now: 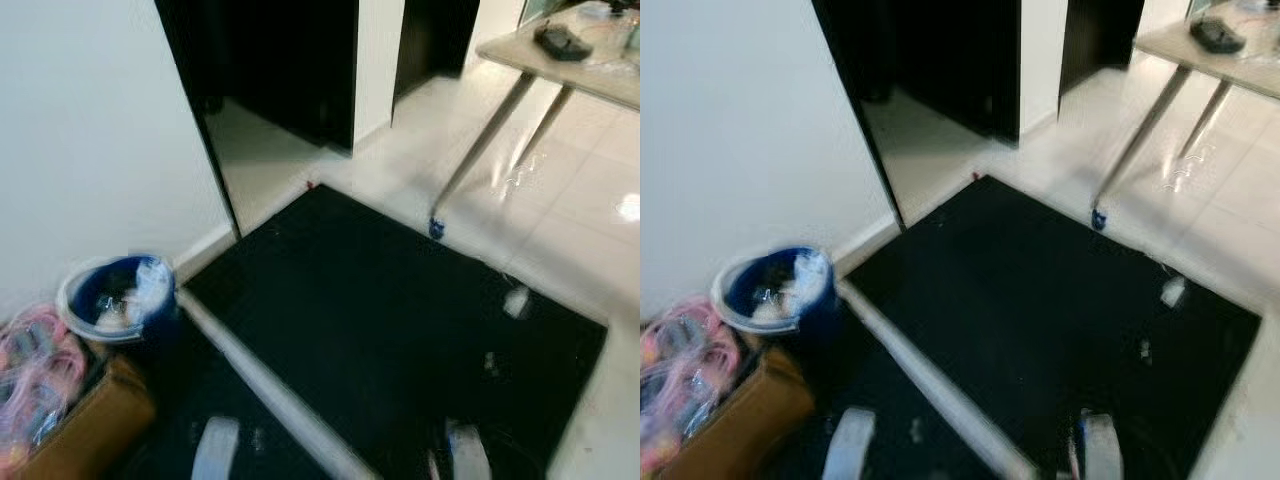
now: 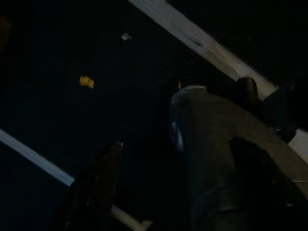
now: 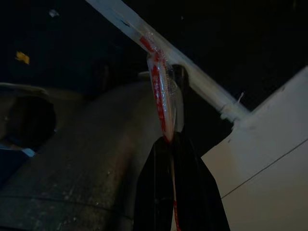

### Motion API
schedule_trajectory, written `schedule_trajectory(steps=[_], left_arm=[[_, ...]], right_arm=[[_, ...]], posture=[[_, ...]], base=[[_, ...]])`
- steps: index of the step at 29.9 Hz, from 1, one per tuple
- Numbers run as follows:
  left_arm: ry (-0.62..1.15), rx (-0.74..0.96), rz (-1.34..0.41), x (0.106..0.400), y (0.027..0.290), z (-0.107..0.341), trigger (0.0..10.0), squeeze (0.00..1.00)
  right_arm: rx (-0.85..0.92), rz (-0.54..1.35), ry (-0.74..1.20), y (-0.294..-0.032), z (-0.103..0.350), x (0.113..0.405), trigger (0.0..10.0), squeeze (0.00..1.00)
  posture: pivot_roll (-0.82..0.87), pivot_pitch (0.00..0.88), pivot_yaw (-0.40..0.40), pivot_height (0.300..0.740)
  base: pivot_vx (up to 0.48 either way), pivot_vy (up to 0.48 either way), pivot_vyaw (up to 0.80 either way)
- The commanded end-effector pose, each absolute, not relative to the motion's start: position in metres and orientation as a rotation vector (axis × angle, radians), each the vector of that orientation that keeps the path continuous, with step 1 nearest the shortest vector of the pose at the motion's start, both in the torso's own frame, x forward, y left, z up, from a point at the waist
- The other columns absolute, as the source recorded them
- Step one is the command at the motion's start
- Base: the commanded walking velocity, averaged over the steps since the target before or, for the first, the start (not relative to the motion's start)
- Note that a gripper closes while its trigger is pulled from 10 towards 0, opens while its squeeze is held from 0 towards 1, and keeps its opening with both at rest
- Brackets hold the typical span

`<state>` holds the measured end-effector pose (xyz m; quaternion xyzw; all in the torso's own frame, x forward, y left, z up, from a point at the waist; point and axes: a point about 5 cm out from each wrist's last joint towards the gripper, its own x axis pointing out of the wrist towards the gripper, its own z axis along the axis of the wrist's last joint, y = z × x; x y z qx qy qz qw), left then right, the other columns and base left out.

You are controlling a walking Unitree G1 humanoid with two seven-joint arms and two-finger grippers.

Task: Picking trash to rubbish bin

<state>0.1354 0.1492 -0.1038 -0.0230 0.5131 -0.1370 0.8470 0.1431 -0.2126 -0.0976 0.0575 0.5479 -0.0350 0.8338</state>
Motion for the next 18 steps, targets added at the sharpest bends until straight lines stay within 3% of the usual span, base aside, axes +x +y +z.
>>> schedule_trajectory(steps=[1, 13, 15, 18], left_arm=[[1.168, -0.051, -0.298, 0.1148, 0.1488, -0.1109, 10.0, 0.0], [1.168, -0.039, -0.312, 0.115, 0.1487, -0.1108, 10.0, 0.0], [1.17, -0.038, -0.319, 0.1149, 0.1484, -0.1108, 10.0, 0.0], [1.175, -0.025, -0.321, 0.1144, 0.149, -0.1111, 10.0, 0.0]], right_arm=[[0.142, -0.073, 1.186, -0.2076, -0.1011, 0.1358, 10.0, 0.0], [0.141, -0.078, 1.183, -0.2079, -0.1011, 0.1358, 10.0, 0.0], [0.148, -0.101, 1.182, -0.2084, -0.1013, 0.1354, 10.0, 0.0], [0.144, -0.111, 1.188, -0.2088, -0.1017, 0.1344, 10.0, 0.0]], posture=[[-0.04, 0.087, 0.059, 0.74], [-0.04, 0.087, 0.059, 0.74], [-0.04, 0.087, 0.059, 0.74], [-0.04, 0.09, 0.06, 0.74]], base=[[0.0, 0.0, 0.73], [0.0, 0.0, 0.73], [0.0, 0.0, 0.0], [0.0, -0.48, 0.0]])
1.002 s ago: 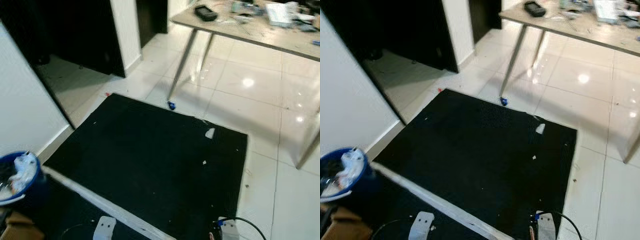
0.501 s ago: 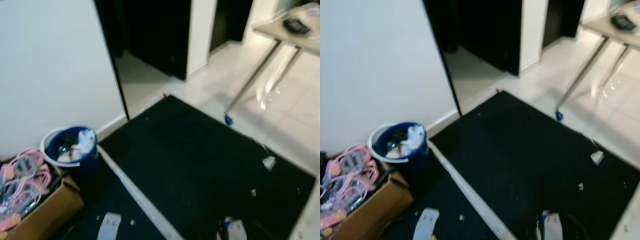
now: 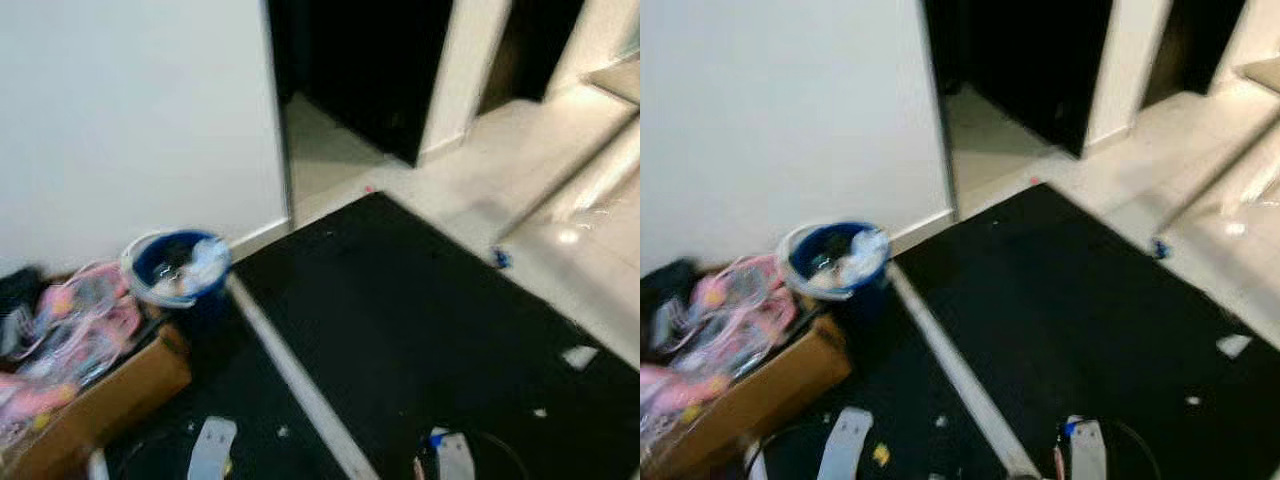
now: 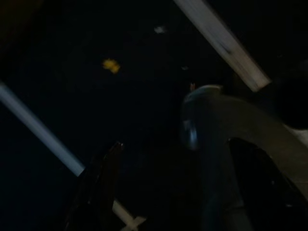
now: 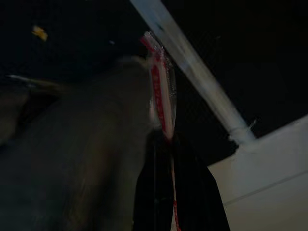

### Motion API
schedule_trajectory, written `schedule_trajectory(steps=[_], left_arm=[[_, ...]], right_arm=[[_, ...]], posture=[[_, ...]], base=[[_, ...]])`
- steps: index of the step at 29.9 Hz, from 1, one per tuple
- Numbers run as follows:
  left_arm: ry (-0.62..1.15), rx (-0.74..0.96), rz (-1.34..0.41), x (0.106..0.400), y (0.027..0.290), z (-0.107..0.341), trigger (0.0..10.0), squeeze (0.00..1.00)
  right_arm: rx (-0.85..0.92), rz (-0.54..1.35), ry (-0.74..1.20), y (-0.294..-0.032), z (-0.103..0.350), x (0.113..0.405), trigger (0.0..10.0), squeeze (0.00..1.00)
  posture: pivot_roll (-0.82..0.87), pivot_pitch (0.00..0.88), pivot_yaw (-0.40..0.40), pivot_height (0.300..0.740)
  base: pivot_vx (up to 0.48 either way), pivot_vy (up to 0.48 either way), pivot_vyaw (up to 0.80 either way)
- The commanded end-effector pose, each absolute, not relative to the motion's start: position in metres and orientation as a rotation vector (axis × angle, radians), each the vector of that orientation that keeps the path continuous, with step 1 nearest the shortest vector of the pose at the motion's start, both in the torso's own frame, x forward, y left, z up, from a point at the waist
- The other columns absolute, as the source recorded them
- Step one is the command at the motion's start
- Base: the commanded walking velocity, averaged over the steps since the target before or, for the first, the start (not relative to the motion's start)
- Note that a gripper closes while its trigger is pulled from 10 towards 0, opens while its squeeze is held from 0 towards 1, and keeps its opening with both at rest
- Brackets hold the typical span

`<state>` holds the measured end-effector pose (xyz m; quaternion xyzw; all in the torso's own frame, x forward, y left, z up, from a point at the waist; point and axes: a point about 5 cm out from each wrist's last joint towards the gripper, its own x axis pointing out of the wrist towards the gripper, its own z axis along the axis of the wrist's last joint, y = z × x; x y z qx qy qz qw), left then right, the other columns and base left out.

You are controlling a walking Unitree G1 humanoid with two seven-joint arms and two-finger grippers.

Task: Picking trash to rubbish bin

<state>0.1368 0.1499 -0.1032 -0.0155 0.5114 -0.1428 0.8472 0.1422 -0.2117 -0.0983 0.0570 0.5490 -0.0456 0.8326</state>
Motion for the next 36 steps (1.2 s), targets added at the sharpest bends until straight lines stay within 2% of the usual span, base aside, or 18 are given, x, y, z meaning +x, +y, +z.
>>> schedule_trajectory(steps=[1, 8, 33, 36], left_arm=[[1.175, -0.025, -0.321, 0.1144, 0.149, -0.1111, 10.0, 0.0], [1.176, -0.021, -0.291, 0.1139, 0.1506, -0.1115, 10.0, 0.0], [1.18, -0.011, -0.303, 0.113, 0.1502, -0.1117, 10.0, 0.0], [1.181, -0.016, -0.308, 0.1129, 0.1498, -0.1117, 10.0, 0.0]], right_arm=[[0.144, -0.111, 1.188, -0.2088, -0.1017, 0.1344, 10.0, 0.0], [0.111, -0.051, 1.21, -0.2081, -0.1015, 0.1344, 10.0, 0.0], [0.111, -0.042, 1.217, -0.2081, -0.1019, 0.1332, 10.0, 0.0], [0.097, -0.059, 1.214, -0.2093, -0.1018, 0.1334, 10.0, 0.0]], posture=[[-0.04, 0.09, 0.06, 0.74], [-0.04, 0.09, 0.06, 0.74], [-0.04, 0.088, 0.057, 0.74], [-0.04, 0.088, 0.057, 0.74]], base=[[0.0, -0.48, 0.0], [0.0, 0.0, 0.65], [0.0, 0.0, 0.75], [0.0, 0.0, 0.0]])
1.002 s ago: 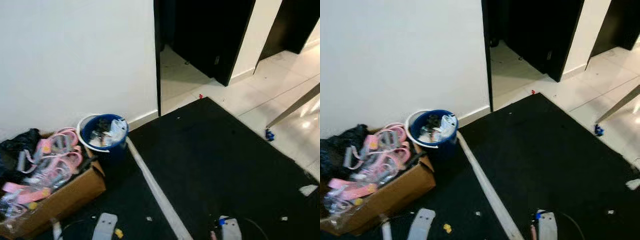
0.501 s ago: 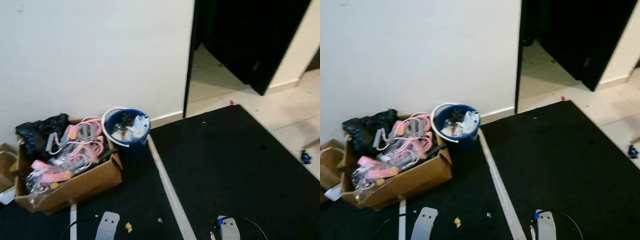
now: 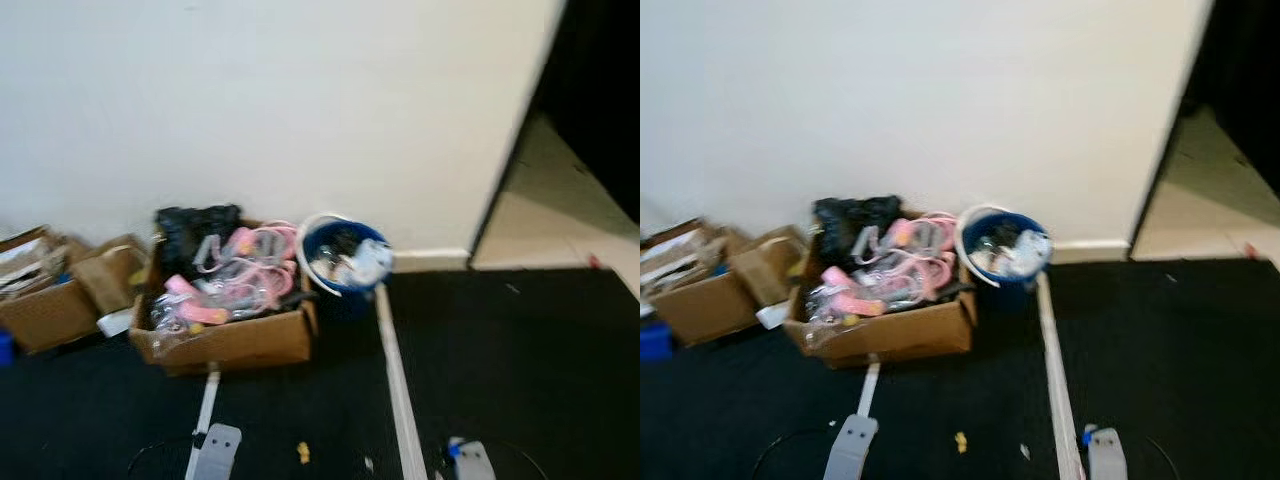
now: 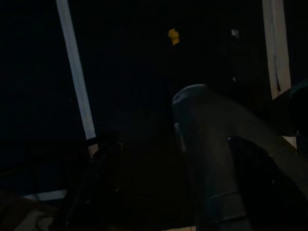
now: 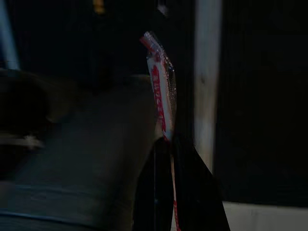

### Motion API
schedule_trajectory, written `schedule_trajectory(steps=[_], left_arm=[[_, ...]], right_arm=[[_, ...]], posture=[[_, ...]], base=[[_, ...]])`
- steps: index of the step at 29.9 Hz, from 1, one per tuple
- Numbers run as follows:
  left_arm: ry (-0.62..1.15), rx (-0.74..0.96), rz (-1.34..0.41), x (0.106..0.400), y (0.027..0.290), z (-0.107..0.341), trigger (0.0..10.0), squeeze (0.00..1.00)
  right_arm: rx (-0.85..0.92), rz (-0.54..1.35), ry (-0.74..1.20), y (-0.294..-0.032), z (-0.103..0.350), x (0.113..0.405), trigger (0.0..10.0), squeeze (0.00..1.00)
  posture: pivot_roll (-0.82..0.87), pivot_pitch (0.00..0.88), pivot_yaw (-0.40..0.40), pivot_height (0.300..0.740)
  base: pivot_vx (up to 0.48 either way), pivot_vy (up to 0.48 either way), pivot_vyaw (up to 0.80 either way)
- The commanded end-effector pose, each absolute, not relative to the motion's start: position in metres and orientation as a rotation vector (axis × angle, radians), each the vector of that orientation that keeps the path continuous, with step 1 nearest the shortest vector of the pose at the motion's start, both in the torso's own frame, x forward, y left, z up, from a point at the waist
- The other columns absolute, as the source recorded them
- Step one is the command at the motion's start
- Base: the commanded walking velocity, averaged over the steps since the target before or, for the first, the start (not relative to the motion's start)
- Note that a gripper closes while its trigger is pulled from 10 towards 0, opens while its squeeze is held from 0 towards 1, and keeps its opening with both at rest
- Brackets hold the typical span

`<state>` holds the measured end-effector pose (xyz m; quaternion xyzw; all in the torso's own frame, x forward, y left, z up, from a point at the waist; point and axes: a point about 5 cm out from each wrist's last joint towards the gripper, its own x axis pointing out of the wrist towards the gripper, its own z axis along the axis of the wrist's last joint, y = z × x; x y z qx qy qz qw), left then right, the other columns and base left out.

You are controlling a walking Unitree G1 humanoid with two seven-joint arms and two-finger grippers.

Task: Picking trash to rubbish bin

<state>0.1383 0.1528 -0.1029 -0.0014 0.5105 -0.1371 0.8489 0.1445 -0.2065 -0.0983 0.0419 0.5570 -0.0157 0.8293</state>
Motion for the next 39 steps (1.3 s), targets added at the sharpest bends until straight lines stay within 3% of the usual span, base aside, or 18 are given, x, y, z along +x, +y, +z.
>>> schedule_trajectory(steps=[1, 5, 13, 39], left_arm=[[1.181, -0.016, -0.308, 0.1129, 0.1498, -0.1117, 10.0, 0.0], [1.182, -0.019, -0.314, 0.1128, 0.1494, -0.1116, 10.0, 0.0], [1.184, -0.022, -0.319, 0.112, 0.1491, -0.1118, 10.0, 0.0], [1.131, -0.002, -0.188, 0.1155, 0.1537, -0.1111, 10.0, 0.0]], right_arm=[[0.097, -0.059, 1.214, -0.2093, -0.1018, 0.1334, 10.0, 0.0], [0.096, -0.064, 1.218, -0.2095, -0.1019, 0.1331, 10.0, 0.0], [0.105, -0.07, 1.227, -0.2095, -0.1024, 0.1317, 10.0, 0.0], [0.086, -0.08, 1.206, -0.212, -0.1014, 0.1334, 10.0, 0.0]], posture=[[-0.04, 0.088, 0.057, 0.74], [-0.04, 0.088, 0.057, 0.74], [-0.04, 0.095, 0.057, 0.74], [-0.05, 0.096, 0.041, 0.74]], base=[[0.0, 0.0, 0.0], [0.0, 0.0, 0.0], [0.0, -0.43, 0.0], [0.0, 0.0, 0.0]])
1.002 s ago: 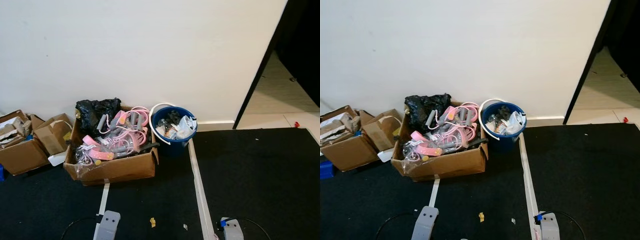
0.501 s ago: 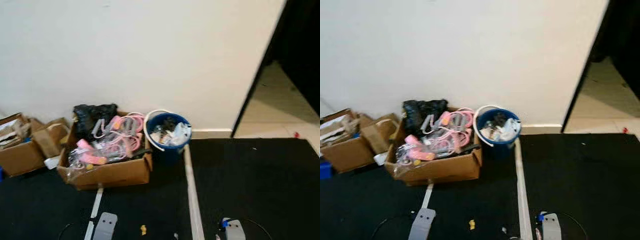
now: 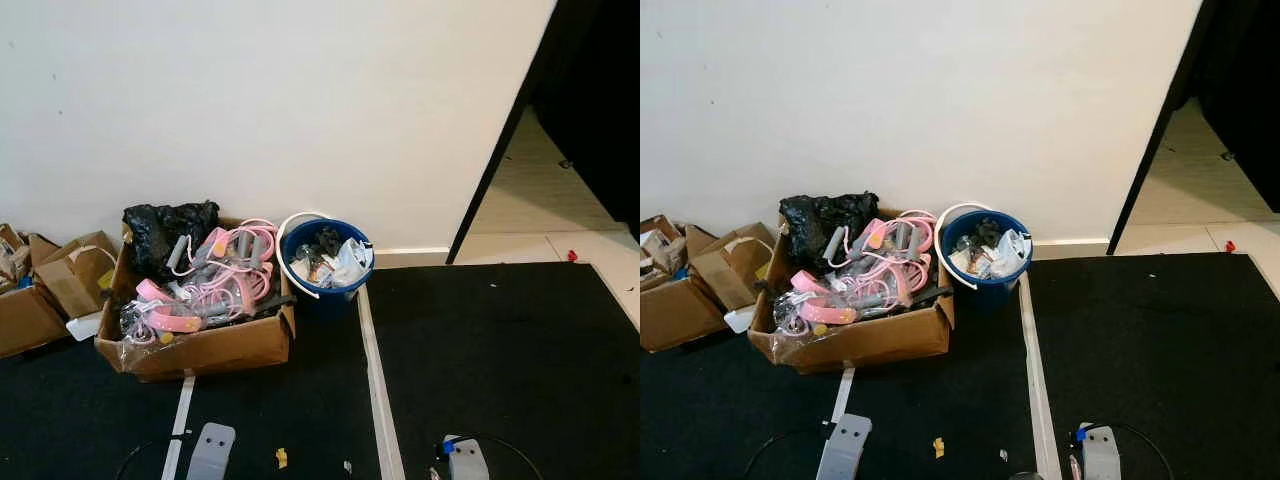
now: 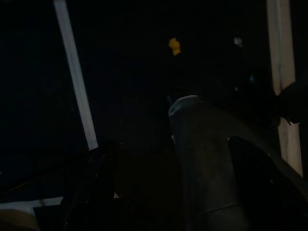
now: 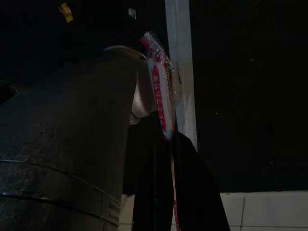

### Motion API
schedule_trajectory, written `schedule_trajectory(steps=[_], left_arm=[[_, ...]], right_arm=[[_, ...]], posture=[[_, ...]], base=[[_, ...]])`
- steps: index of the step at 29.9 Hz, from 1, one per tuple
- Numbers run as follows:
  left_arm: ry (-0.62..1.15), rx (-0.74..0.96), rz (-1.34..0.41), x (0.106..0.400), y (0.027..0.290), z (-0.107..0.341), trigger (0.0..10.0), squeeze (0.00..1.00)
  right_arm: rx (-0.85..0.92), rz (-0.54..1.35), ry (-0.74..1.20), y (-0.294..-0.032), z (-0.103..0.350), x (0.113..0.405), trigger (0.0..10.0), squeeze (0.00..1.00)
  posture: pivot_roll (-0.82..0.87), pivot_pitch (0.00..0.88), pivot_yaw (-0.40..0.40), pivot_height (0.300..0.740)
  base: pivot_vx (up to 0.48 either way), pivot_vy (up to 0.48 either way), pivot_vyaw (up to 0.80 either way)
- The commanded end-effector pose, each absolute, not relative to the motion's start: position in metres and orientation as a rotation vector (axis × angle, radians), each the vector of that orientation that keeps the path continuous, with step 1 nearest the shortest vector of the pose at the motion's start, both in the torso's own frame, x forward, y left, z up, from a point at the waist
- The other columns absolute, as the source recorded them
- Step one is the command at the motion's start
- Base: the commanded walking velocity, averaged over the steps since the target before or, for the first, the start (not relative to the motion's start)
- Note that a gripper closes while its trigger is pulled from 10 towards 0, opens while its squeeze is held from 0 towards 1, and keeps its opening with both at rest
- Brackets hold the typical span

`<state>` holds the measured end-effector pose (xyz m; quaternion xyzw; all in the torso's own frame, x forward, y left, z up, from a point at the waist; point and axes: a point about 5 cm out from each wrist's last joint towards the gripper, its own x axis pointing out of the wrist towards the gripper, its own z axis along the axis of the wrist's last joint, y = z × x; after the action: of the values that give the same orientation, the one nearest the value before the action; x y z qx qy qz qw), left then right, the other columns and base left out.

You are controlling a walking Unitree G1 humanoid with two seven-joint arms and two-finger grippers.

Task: Picking trash to rubbish bin

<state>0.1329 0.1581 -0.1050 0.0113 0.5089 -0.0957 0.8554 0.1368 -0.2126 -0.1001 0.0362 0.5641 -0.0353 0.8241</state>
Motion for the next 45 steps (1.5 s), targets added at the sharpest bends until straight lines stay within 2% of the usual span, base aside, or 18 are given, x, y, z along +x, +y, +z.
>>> schedule_trajectory(steps=[1, 9, 11, 13, 15, 17, 19, 23, 28, 31, 37, 45], left_arm=[[1.131, -0.002, -0.188, 0.115, 0.154, -0.111, 10.0, 0.0], [1.052, -0.028, 0.068, 0.118, 0.164, -0.109, 10.0, 0.0], [0.97, -0.079, 0.21, 0.152, 0.222, -0.091, 10.0, 0.0], [0.918, -0.117, 0.268, 0.166, 0.248, -0.079, 10.0, 0.0], [0.882, -0.144, 0.297, 0.172, 0.252, -0.074, 10.0, 0.0], [0.882, -0.144, 0.297, 0.172, 0.252, -0.074, 10.0, 0.0], [0.834, -0.158, 0.29, 0.183, 0.252, -0.069, 10.0, 0.0], [0.778, -0.164, 0.242, 0.2, 0.243, -0.062, 10.0, 0.0], [0.766, -0.157, 0.224, 0.204, 0.239, -0.06, 10.0, 0.0], [0.718, -0.134, 0.135, 0.218, 0.224, -0.055, 10.0, 0.0], [0.712, -0.139, 0.118, 0.219, 0.222, -0.054, 10.0, 0.0], [0.766, -0.126, 0.103, 0.206, 0.221, -0.063, 10.0, 0.0]], right_arm=[[0.086, -0.08, 1.206, -0.212, -0.101, 0.133, 10.0, 0.0], [0.035, -0.221, 1.09, -0.221, -0.098, 0.139, 10.0, 0.0], [0.028, -0.304, 1.032, -0.224, -0.096, 0.14, 10.0, 0.0], [0.033, -0.345, 1.003, -0.225, -0.095, 0.141, 10.0, 0.0], [-0.009, -0.411, 0.938, -0.274, -0.074, 0.157, 10.0, 0.0], [-0.009, -0.411, 0.938, -0.274, -0.074, 0.157, 10.0, 0.0], [0.024, -0.44, 0.84, -0.298, -0.053, 0.18, 10.0, 0.0], [0.058, -0.432, 0.732, -0.3, -0.038, 0.205, 10.0, 0.0], [0.058, -0.428, 0.71, -0.299, -0.034, 0.21, 10.0, 0.0], [0.034, -0.386, 0.658, -0.295, -0.026, 0.224, 10.0, 0.0], [0.031, -0.362, 0.661, -0.292, -0.028, 0.224, 10.0, 0.0], [0.031, -0.317, 0.691, -0.29, -0.032, 0.218, 10.0, 0.0]], posture=[[-0.05, 0.096, 0.041, 0.74], [-0.07, 0.095, 0.036, 0.74], [-0.07, 0.095, 0.036, 0.74], [-0.07, 0.095, 0.036, 0.74], [-0.07, 0.095, 0.036, 0.74], [-0.07, 0.095, 0.036, 0.74], [-0.07, 0.095, 0.036, 0.74], [-0.07, 0.094, 0.033, 0.74], [-0.06, 0.092, 0.037, 0.74], [-0.06, 0.092, 0.037, 0.74], [-0.03, 0.093, 0.029, 0.74], [-0.04, 0.097, 0.032, 0.74]], base=[[0.0, 0.0, 0.0], [0.0, 0.0, 0.0], [0.0, 0.0, 0.0], [0.0, 0.0, 0.0], [0.0, 0.0, 0.0], [0.0, 0.0, 0.0], [0.0, 0.0, 0.0], [0.0, 0.0, 0.0], [0.0, 0.0, 0.0], [0.0, 0.0, 0.0], [0.0, 0.0, 0.0], [0.0, 0.0, 0.71]])
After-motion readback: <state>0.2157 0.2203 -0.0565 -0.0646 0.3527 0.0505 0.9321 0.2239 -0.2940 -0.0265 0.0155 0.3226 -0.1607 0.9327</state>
